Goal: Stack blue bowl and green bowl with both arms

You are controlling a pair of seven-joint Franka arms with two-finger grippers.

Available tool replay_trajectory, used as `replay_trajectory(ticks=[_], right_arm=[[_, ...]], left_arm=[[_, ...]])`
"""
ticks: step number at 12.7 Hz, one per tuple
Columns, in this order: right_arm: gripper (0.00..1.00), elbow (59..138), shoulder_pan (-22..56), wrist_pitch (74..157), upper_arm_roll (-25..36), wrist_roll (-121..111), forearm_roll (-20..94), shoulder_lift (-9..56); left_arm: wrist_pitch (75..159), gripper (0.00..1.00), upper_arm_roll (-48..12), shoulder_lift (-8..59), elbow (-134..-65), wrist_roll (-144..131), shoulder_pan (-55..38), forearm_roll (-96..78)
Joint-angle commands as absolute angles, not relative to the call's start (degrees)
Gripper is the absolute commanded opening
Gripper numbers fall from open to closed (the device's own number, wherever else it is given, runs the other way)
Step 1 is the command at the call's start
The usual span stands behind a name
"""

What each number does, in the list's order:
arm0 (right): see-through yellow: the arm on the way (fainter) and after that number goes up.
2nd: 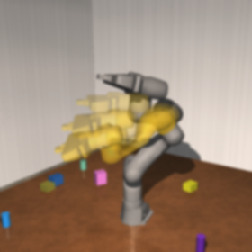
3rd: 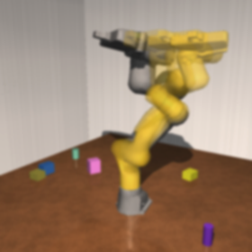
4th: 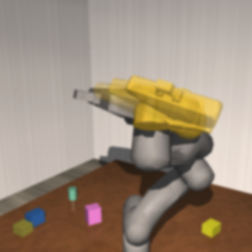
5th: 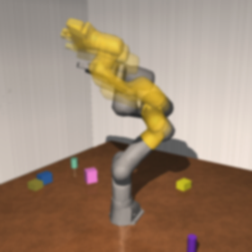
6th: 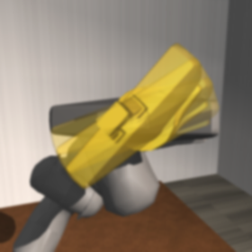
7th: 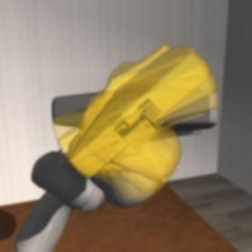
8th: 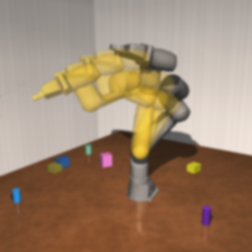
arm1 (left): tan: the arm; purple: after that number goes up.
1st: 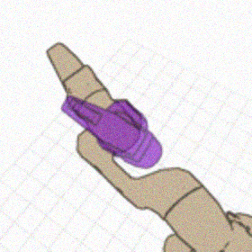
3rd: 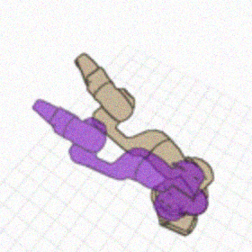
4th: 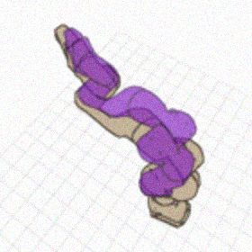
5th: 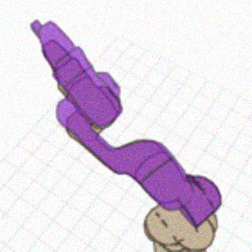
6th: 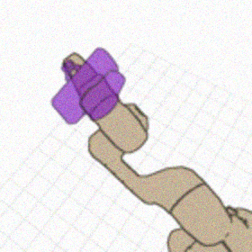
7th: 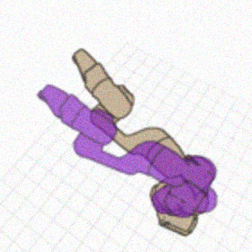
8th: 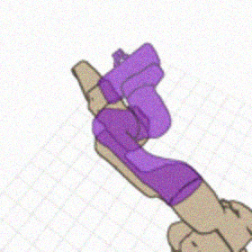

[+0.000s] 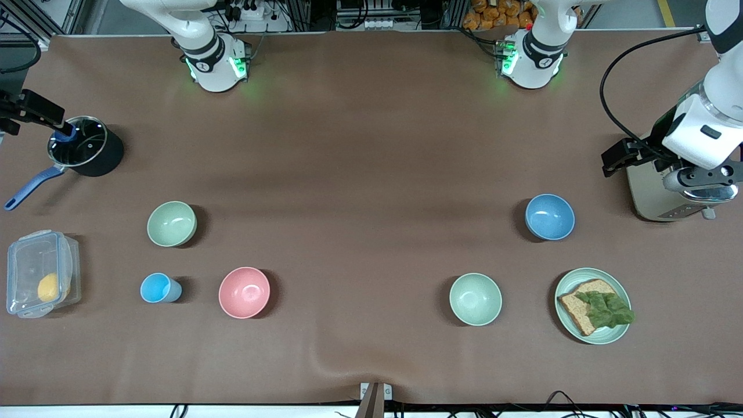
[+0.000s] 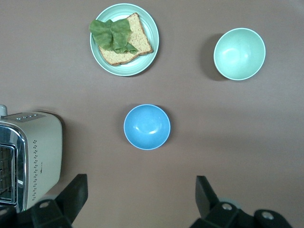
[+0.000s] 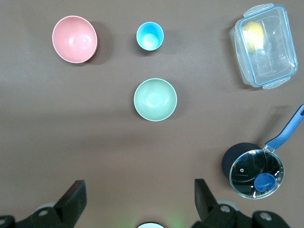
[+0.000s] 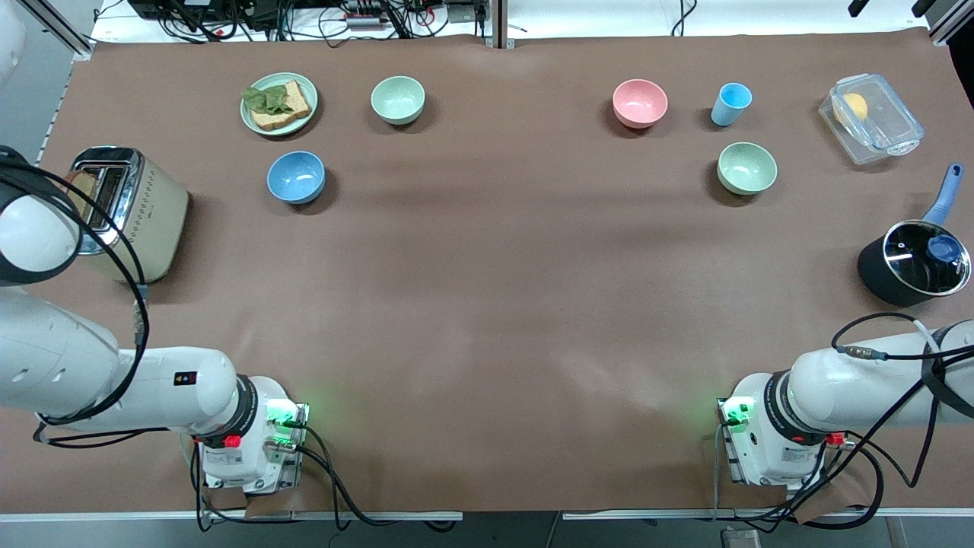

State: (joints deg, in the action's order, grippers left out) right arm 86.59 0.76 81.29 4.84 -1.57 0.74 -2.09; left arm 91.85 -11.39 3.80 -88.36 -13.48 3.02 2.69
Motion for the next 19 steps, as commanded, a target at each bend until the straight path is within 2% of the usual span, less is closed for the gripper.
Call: replay_trajectory(ticks=[1, 5, 8, 12, 15, 17, 19], right_arm=[[1.0, 87.19, 1.14, 81.3, 4.92, -0.53, 0.79, -3.16], [1.0, 88.24, 0.88, 81.3, 5.18, -0.53, 1.58, -2.2], [1.0, 92.36, 2.71, 81.47, 5.01, -0.53, 1.58, 1.65], [1.0, 92.46, 0.9, 82.35, 5.1, -1.14, 4.02, 11.14], [1.0, 92.46, -2.46, 88.74, 5.1, -4.55, 6.42, 19.22], [1.0, 92.46, -2.37, 93.14, 5.1, -7.89, 6.33, 23.79], [1.0, 92.37, -3.25, 97.36, 5.19, -13.68, 6.33, 27.84]], left_arm=[[90.53, 1.0, -10.9, 2.9, -88.24, -11.95, 3.16, 1.14], [90.18, 1.0, -9.76, 3.78, -88.77, -11.87, 4.04, 2.11], [92.18, 1.0, -9.76, 8.69, -91.82, -11.87, 5.45, 2.2], [111.13, 1.0, -9.76, 9.49, -107.98, -10.2, 8.61, 2.81], [122.4, 1.0, -9.76, 10.81, -116.87, -10.28, 8.79, 2.72], [133.63, 1.0, -9.76, 10.72, -124.59, -10.2, 9.75, 2.81], [138.32, 1.0, -9.67, 12.91, -126.91, -10.02, 10.19, 4.03]])
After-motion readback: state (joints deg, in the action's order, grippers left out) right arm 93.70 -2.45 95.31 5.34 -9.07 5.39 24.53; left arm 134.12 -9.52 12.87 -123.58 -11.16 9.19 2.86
